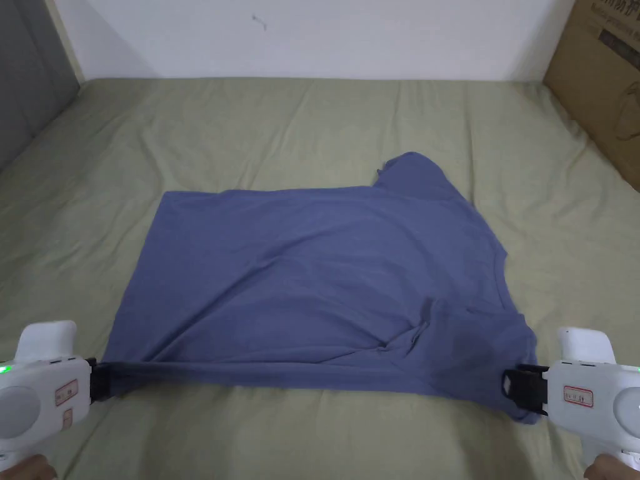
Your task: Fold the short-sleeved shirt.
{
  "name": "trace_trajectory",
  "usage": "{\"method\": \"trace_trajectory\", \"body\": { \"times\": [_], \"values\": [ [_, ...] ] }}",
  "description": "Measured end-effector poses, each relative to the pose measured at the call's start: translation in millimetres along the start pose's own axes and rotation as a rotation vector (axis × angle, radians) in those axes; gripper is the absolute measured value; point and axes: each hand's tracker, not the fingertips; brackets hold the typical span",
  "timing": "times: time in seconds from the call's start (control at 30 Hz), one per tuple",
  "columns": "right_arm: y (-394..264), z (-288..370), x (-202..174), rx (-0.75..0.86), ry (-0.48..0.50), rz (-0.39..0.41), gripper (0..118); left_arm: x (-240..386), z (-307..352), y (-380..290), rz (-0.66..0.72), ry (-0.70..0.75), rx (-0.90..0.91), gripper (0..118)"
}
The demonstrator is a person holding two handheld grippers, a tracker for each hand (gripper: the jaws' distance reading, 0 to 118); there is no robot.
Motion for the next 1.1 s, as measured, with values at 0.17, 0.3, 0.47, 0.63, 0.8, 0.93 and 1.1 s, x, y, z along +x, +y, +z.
{"method": "trace_trajectory", "body": {
  "times": [0.17, 0.3, 0.47, 0.63, 0.8, 0.93, 1.1],
  "values": [
    [1.8, -11.1, 13.0, -0.016, 0.006, -0.044, 65, -1.2, -1.3, 0.3, 0.011, 0.002, -0.011, 3],
    [-12.3, -26.2, 5.2, -0.100, 0.012, -0.022, 2, 1.3, -2.0, -1.4, -0.022, 0.014, -0.021, 3],
    [-7.9, -18.7, -5.6, -0.085, 0.011, 0.020, 2, -0.7, -0.2, 0.7, -0.032, 0.019, -0.028, 3],
    [25.5, 2.6, -1.2, -0.005, 0.022, 0.016, 2, -4.0, 5.9, 16.4, -0.026, 0.023, -0.015, 3],
    [85.1, -2.5, -4.4, 0.040, 0.016, 0.047, 2, -1.9, -2.5, 62.0, -0.044, 0.035, 0.021, 3],
    [136.1, -40.2, -13.3, 0.021, -0.015, 0.073, 2, 7.8, -34.4, 106.0, -0.070, 0.051, 0.012, 3],
    [164.3, -106.6, -7.9, -0.079, -0.021, -0.001, 2, 22.2, -88.5, 131.9, -0.088, 0.065, -0.051, 6]
  ]
}}
